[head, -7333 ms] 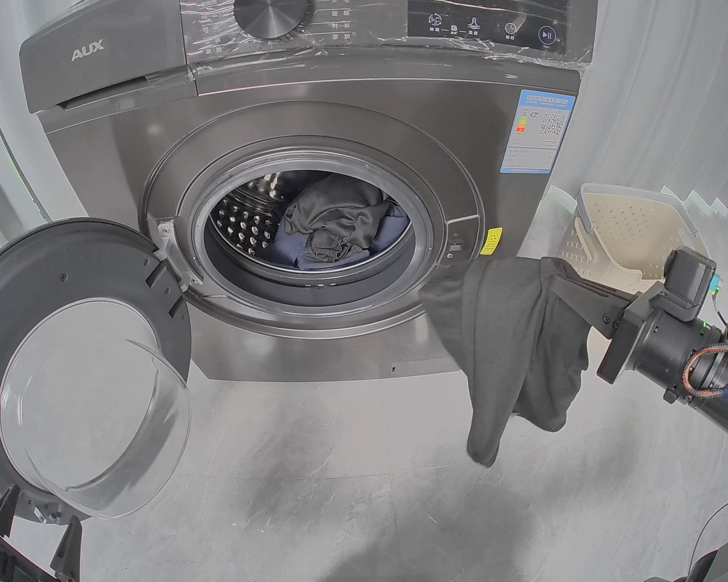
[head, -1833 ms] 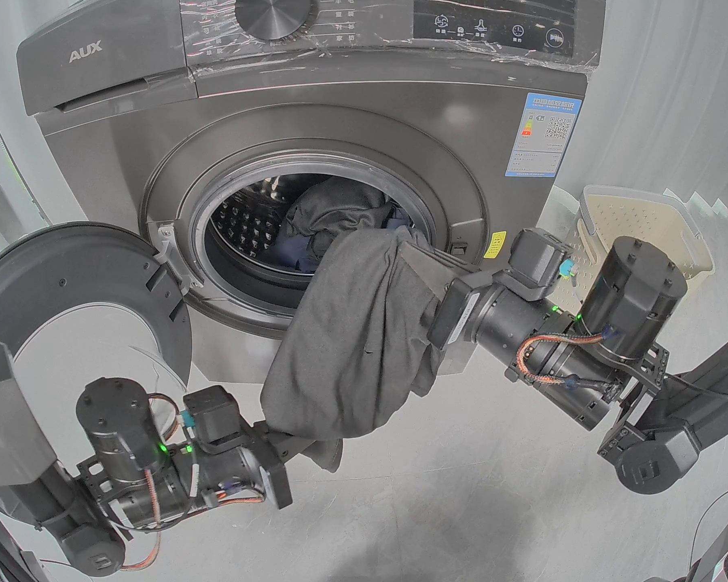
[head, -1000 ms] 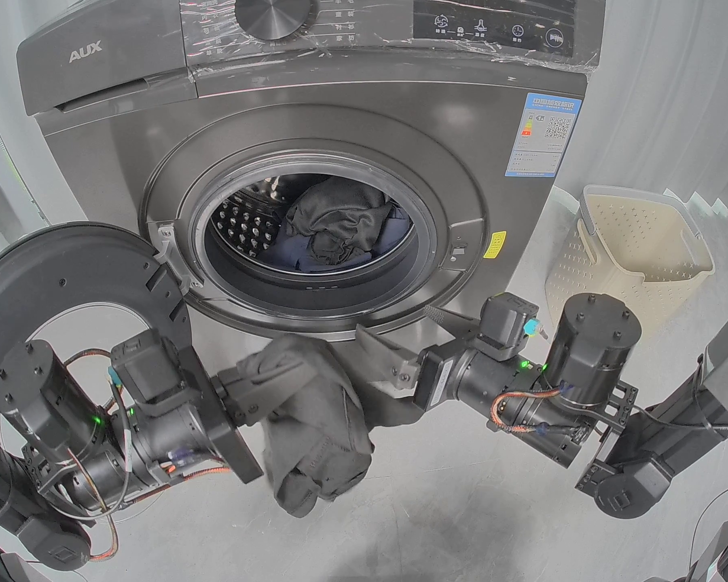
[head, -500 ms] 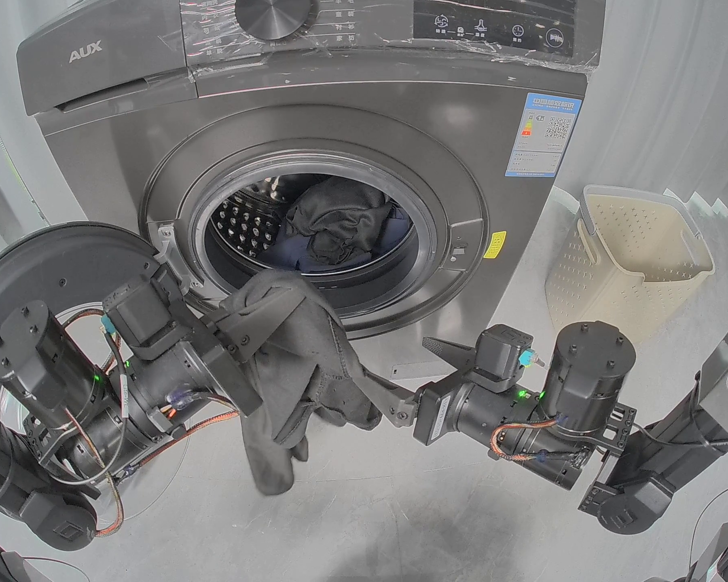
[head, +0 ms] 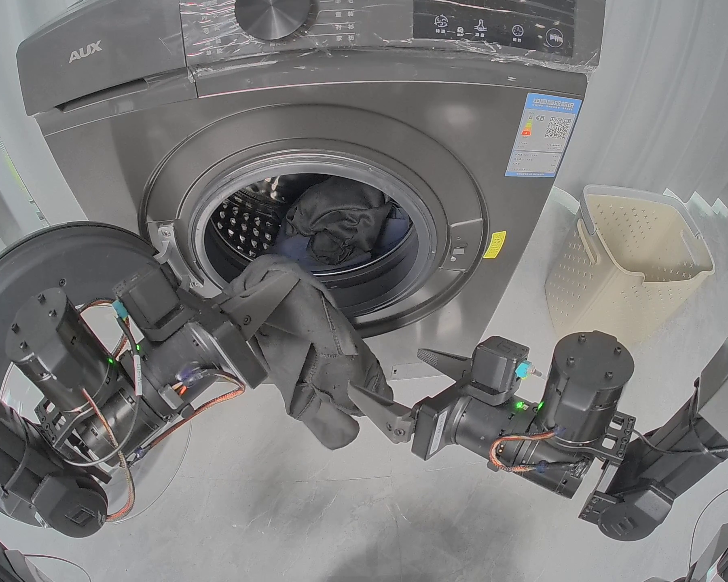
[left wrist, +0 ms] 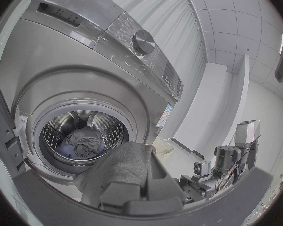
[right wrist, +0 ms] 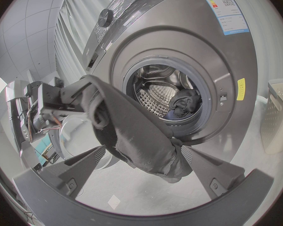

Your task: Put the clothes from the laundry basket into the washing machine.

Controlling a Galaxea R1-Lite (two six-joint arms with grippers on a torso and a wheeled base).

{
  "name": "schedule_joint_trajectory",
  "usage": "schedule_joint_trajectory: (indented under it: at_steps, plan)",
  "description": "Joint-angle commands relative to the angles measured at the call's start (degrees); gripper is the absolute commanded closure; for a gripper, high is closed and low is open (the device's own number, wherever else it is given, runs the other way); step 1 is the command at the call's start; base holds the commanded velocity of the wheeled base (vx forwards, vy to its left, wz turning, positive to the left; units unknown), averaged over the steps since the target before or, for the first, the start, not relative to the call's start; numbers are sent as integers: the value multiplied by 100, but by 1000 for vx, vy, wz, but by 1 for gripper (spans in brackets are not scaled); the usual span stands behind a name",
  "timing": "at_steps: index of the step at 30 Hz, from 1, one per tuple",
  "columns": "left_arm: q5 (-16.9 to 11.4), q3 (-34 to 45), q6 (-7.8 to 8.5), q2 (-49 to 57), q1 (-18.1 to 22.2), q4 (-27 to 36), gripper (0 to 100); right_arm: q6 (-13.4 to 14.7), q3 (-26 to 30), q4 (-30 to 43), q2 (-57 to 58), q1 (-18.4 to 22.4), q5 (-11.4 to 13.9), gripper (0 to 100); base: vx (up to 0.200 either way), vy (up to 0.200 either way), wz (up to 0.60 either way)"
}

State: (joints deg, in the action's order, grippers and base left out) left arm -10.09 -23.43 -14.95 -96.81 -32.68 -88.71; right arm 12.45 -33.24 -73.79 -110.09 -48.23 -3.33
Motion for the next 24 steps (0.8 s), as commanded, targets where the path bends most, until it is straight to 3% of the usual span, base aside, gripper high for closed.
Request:
schedule_joint_trajectory:
  at_steps: [1, 16, 24]
  plan:
    - [7, -56, 0, -163, 34, -6, 100, 3, 28, -13, -12, -99, 25, 0, 0, 0, 0]
    - [139, -206, 0, -181, 34, -6, 100, -5, -253, -180, -715, -310, 25, 0, 0, 0, 0]
    - [139, -215, 0, -146, 34, -6, 100, -260, -719, -215, -1234, -38, 34, 0, 0, 0, 0]
